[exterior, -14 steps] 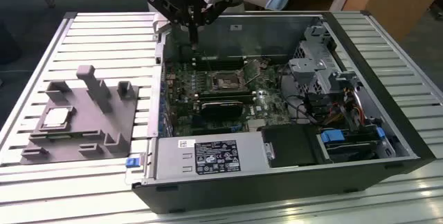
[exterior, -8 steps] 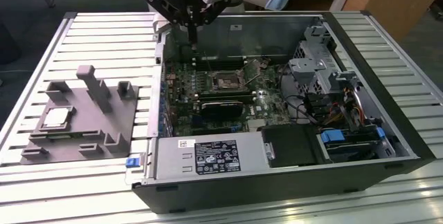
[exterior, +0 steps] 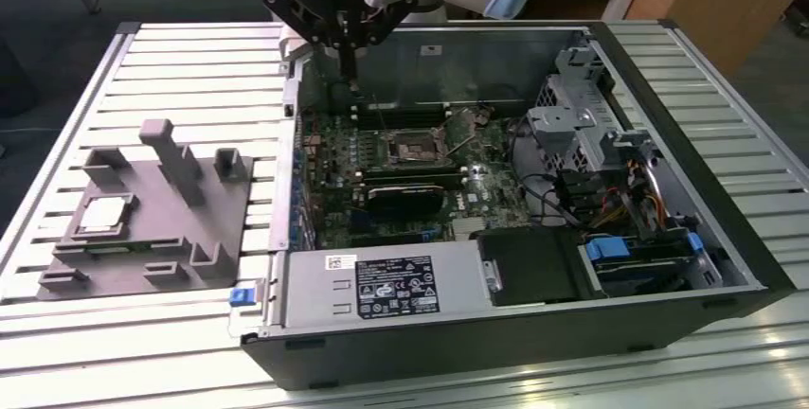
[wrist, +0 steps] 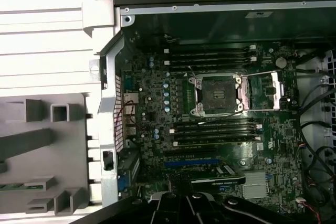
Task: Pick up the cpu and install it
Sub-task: 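Reach for the cpu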
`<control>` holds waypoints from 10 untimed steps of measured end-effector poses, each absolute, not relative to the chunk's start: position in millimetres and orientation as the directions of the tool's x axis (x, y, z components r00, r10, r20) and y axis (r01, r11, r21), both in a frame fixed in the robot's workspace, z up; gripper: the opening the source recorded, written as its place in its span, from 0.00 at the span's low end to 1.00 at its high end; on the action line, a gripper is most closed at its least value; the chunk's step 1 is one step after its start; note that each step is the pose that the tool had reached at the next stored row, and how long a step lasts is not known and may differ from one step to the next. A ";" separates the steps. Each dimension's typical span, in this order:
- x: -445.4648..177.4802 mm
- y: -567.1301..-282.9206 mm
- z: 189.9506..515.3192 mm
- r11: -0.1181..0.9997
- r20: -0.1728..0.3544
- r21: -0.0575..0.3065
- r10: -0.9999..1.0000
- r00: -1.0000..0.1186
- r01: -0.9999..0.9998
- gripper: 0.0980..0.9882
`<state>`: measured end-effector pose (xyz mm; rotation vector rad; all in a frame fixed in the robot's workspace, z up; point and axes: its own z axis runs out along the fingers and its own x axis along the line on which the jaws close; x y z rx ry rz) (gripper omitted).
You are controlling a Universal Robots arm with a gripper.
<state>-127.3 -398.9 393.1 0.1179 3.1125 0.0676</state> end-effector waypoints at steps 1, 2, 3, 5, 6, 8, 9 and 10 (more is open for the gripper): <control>-127.6 -398.9 393.1 0.996 -0.024 0.044 0.076 -0.997 0.075 0.01; -128.0 -398.9 393.1 0.996 -0.024 0.044 0.076 -0.997 0.075 0.01; -128.4 -398.9 393.0 0.996 -0.024 0.044 0.076 -0.997 0.075 0.01; -129.1 -398.9 393.0 0.996 -0.024 0.044 0.076 -0.997 0.075 0.01; -129.4 -398.9 392.9 0.996 -0.024 0.044 0.076 -0.997 0.075 0.01; -130.0 -398.9 392.9 0.996 -0.024 0.044 0.076 -0.997 0.075 0.01; -130.3 -398.9 392.8 0.996 -0.024 0.044 0.076 -0.997 0.075 0.01; -130.6 -398.9 392.8 0.996 -0.024 0.044 0.076 -0.997 0.075 0.01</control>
